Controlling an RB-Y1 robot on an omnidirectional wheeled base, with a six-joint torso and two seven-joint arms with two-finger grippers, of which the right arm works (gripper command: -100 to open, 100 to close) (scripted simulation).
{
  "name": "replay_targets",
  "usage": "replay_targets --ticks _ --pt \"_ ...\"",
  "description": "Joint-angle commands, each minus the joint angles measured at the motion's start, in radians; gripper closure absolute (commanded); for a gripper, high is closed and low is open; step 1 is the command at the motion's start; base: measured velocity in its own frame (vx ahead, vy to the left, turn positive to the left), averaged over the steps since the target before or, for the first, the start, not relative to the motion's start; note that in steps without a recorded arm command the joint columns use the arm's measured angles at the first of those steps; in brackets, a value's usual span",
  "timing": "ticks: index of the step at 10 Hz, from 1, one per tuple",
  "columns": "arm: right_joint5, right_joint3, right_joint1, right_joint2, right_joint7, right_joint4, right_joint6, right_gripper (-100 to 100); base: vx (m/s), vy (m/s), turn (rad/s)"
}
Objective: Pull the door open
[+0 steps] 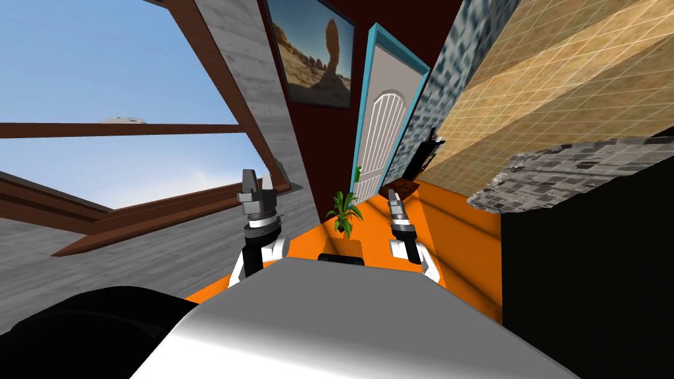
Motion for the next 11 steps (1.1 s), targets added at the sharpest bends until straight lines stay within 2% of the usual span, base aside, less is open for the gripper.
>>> replay_targets --ticks 1,4,5,9,10,11 --pt "0.012 -0.010 -0.015 -0.004 0.021 0.028 0.002 -100 0.048 -0.102 0.117" --pt "0.037 -0.028 -0.050 -0.008 0.062 0.084 0.009 -100 0.063 -0.120 0.132" --pt "0.054 -0.040 -0.073 -0.010 0.089 0.122 0.013 -100 0.064 -0.155 0.235" --pt "0.088 -0.064 -0.121 -0.012 0.145 0.199 0.023 -100 0.051 -0.160 0.148" --pt "0.106 -0.076 -0.145 -0.012 0.173 0.237 0.028 -100 0.063 -0.147 0.227" --pt "0.114 -0.082 -0.157 -0.012 0.187 0.257 0.030 -100 0.047 -0.188 0.183"
